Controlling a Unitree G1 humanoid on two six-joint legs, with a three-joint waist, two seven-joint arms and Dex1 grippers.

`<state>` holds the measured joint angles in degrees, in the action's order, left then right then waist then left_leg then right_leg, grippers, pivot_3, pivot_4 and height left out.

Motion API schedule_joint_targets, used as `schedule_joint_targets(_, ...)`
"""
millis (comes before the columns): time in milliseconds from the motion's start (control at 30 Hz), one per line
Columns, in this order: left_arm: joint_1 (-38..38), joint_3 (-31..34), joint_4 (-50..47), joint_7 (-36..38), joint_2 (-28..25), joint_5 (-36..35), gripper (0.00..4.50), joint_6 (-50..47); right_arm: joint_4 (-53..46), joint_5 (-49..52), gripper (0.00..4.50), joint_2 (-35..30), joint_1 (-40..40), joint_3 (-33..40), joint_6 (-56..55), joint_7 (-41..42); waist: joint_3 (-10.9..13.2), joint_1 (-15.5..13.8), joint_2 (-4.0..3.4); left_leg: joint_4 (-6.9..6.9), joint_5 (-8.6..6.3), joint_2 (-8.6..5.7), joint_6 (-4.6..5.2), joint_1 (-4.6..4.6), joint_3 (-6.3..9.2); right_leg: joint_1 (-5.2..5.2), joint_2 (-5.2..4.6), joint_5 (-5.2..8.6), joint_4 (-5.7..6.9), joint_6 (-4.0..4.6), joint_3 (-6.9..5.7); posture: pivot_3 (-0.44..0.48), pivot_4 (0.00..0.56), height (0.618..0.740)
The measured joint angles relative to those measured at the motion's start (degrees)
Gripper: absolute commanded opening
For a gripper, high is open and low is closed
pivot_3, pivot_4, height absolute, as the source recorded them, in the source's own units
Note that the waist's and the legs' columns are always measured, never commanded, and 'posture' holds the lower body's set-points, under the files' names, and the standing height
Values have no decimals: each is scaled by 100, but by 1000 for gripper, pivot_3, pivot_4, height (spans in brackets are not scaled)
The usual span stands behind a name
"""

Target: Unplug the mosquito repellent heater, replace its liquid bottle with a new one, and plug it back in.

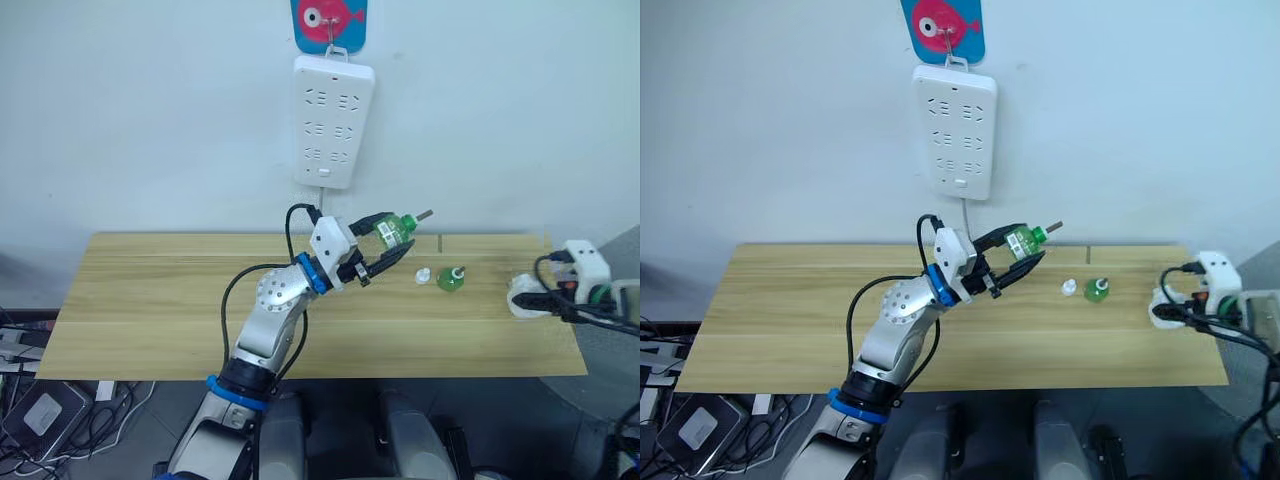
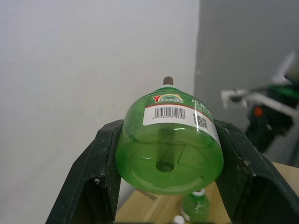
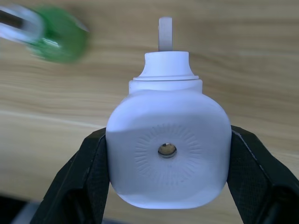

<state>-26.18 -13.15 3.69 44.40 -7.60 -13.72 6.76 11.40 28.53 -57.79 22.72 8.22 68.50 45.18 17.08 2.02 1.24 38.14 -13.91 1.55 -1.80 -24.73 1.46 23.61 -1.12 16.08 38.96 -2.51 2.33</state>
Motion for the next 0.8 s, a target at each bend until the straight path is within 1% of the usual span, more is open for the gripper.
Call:
schedule_joint_targets(67,17,11,-90,295,-147,-162,2339,30,-224,580,2973,-186,-228,546,468,518,0,-10,0,-1,0,3,0,1,-1,-2,5,0,0,0,-4,-74,302,740)
schedule_joint_targets(133,2,16,-148,644,-267,-349,2339,105,-263,1375,2973,-205,-309,1351,1338,996,0,-10,0,0,0,1,0,2,-2,-3,5,0,1,0,2,-74,302,740)
schedule_joint_targets(200,-20,16,-165,867,-323,-453,2339,146,-244,1841,2973,-210,-197,1847,1881,1115,0,-5,0,1,0,-1,0,5,-2,-7,3,0,1,1,6,-74,302,740)
schedule_joint_targets(233,-39,15,-165,977,-347,-504,2339,168,-219,2099,2973,-217,-136,2018,2070,1119,0,-5,0,1,0,-2,0,6,-3,-8,2,0,0,0,6,-93,300,740)
schedule_joint_targets(267,-55,14,-162,1088,-363,-545,2339,215,-216,2323,2973,-215,-92,2151,2186,1090,0,-6,0,2,0,-1,0,6,-3,-9,3,0,0,0,4,-93,300,740)
schedule_joint_targets(367,-175,14,-108,1500,-406,-689,2339,351,-186,3353,2973,-103,10,2412,2352,613,0,-7,1,1,0,-3,0,5,-6,-10,4,0,-2,0,0,-99,301,740)
schedule_joint_targets(467,-263,15,-66,1788,-442,-830,2339,364,-154,4612,2973,-92,-201,2416,2353,-8,1,-7,1,-1,0,-4,1,0,-7,-9,4,0,-7,0,1,-107,303,740)
schedule_joint_targets(600,-335,13,57,2020,-433,-886,2339,373,-146,6079,2973,-215,-272,2392,2325,-929,1,-1,1,2,0,-5,1,0,-7,-9,4,0,-5,0,2,-115,303,740)
schedule_joint_targets(700,-377,15,163,2106,-383,-886,2339,381,-248,7391,2973,-478,-597,2097,1898,-1714,1,13,3,2,0,-4,1,0,-6,-10,6,1,-5,-1,1,-118,302,740)
schedule_joint_targets(800,-415,12,174,2156,-334,-885,2339,394,-568,8099,2973,-508,-717,1818,1436,-2161,3,41,5,2,0,-4,1,-2,-7,-9,6,1,-6,-1,2,-120,303,740)
